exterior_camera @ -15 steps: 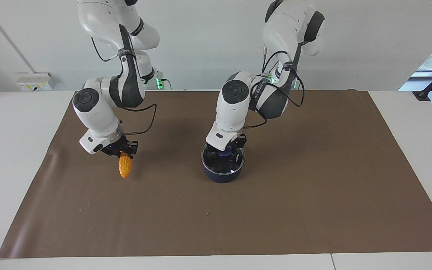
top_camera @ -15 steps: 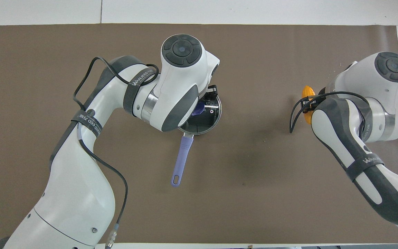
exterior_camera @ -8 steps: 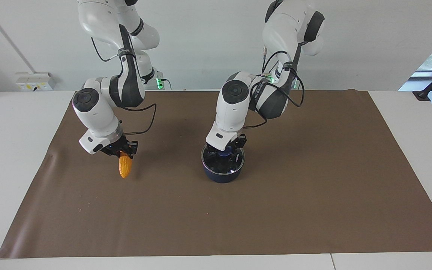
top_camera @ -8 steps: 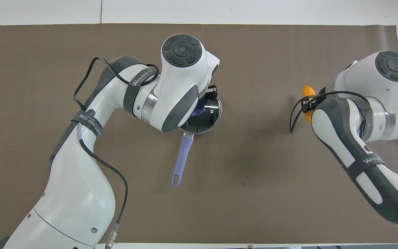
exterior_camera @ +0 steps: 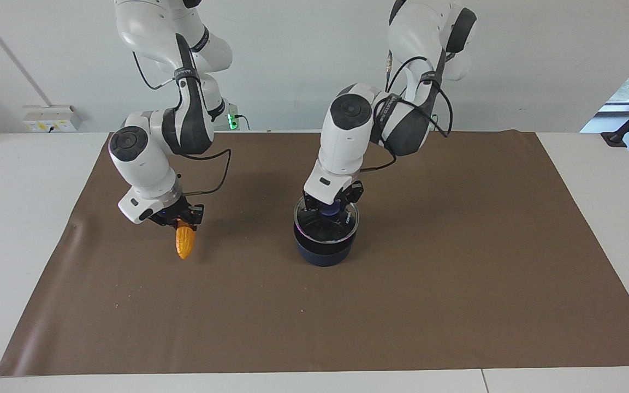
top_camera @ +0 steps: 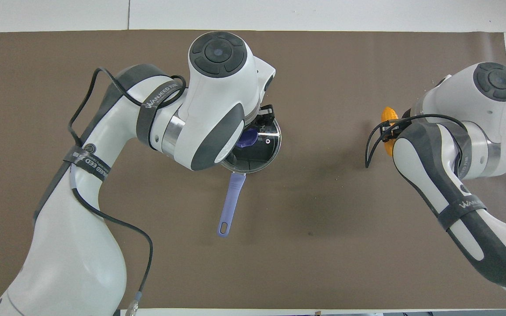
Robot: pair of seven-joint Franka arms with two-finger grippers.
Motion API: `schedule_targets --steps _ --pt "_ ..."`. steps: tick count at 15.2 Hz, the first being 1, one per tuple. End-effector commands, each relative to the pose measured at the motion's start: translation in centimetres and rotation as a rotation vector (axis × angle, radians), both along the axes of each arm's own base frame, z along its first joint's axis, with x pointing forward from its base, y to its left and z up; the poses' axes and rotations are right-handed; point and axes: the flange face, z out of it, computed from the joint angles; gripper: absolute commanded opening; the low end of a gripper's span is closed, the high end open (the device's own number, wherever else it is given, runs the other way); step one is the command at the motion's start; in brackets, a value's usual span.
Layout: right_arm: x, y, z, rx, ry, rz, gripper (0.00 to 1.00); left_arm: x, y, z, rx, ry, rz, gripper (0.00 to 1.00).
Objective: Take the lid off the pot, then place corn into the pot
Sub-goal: 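Lift the lid with the left gripper while the right gripper carries the corn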
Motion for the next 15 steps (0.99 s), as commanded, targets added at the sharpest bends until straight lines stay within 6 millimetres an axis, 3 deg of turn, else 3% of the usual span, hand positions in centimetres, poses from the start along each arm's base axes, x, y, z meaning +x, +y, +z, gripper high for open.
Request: schedule_targets --steps 1,3,5,9,10,11,14,15 --pt "0.8 1.4 1.6 0.012 0.008 -0.021 0.00 1.4 7.0 5.1 0.000 0.010 0.073 0.00" --pt "2.0 5.5 4.2 0.011 0.004 -0.066 0.00 3.4 13.0 6.5 0.004 0.017 0.017 0.00" --pt "3.1 10.7 6.9 0.015 -0.020 -0.084 0.00 5.5 20.1 6.1 0.002 0.041 -0.083 0.00" --pt "1.9 22.6 7.2 0.100 -0.031 -0.090 0.00 7.3 33.4 3.5 -0.016 0.036 -0.145 0.00" --pt "1.9 26.3 8.0 0.107 -0.043 -0.070 0.00 7.0 35.5 2.2 -0.020 0.030 -0.165 0.00" --pt "1.7 29.2 7.6 0.095 -0.039 -0.089 0.00 6.6 37.0 0.6 -0.021 0.029 -0.173 0.00" --pt "0.8 33.9 5.2 0.074 -0.112 -0.100 0.00 5.0 42.3 -3.3 -0.017 -0.002 -0.107 0.00" --pt "0.2 35.0 4.1 0.078 -0.119 -0.102 0.00 4.5 42.6 -4.9 -0.016 -0.008 -0.112 0.00"
